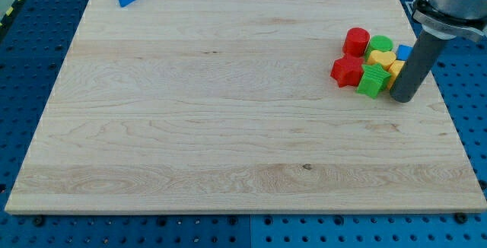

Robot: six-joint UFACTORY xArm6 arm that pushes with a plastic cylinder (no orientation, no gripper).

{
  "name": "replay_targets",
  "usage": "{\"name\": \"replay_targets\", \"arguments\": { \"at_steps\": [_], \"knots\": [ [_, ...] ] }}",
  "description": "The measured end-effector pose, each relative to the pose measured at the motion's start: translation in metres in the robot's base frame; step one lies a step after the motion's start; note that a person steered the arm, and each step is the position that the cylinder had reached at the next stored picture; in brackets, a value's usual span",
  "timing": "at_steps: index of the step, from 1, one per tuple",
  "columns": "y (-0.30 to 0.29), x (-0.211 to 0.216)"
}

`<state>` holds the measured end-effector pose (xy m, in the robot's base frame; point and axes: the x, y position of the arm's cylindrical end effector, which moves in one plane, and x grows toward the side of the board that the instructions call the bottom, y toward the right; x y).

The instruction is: Move green star towards top left

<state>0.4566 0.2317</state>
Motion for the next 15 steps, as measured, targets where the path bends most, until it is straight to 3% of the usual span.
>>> {"name": "replay_targets", "arguments": {
  "at_steps": [3, 6, 8, 10, 15],
  "knots": [
    [-0.066, -0.019],
    [-0.029, -0.035],
    [-0.096, -0.046],
    [-0.143, -0.084],
    [-0.344, -0.162]
  ]
}}
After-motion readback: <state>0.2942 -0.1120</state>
